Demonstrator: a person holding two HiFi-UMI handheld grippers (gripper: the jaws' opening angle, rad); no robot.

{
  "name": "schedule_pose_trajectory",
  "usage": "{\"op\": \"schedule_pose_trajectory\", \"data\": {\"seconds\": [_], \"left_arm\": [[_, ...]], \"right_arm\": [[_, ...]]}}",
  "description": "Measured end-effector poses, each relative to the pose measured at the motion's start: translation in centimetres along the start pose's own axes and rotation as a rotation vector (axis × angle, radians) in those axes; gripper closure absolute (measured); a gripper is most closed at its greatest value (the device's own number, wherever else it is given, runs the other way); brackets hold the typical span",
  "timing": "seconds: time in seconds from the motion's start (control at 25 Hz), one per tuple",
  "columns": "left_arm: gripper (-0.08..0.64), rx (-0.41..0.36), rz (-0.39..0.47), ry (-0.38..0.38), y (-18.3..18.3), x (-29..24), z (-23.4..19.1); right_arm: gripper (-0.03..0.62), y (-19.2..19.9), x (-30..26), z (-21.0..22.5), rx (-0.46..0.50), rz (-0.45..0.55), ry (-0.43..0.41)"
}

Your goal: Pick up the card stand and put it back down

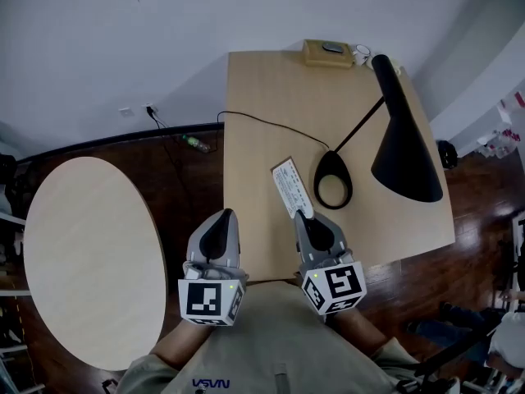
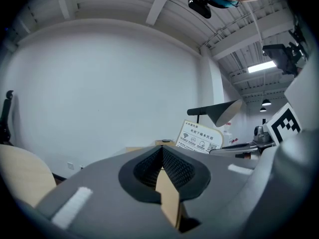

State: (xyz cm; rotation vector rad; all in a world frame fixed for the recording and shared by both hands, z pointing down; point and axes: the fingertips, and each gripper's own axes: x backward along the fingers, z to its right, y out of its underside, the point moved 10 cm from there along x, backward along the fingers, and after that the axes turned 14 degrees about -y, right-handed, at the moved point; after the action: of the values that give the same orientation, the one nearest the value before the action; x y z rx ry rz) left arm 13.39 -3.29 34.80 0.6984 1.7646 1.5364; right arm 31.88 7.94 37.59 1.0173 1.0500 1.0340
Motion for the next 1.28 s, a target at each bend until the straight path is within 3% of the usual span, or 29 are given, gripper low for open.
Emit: {"op": "schedule_pose_trajectory", "data": {"seconds": [0.68,1.28], "left_arm": [[0.555,-0.043,-0.037,0.035,1.1,1.5,0.6],[0.552,-0.01,0.017,-0.02,0.9,1.2,0.7]], "right_arm": [[0.578,0.0,0.9,-1.0,0.002,0.015,0.01],[0.578,0.2,0.8,-0.5,-0.002,0.01,0.001]]}}
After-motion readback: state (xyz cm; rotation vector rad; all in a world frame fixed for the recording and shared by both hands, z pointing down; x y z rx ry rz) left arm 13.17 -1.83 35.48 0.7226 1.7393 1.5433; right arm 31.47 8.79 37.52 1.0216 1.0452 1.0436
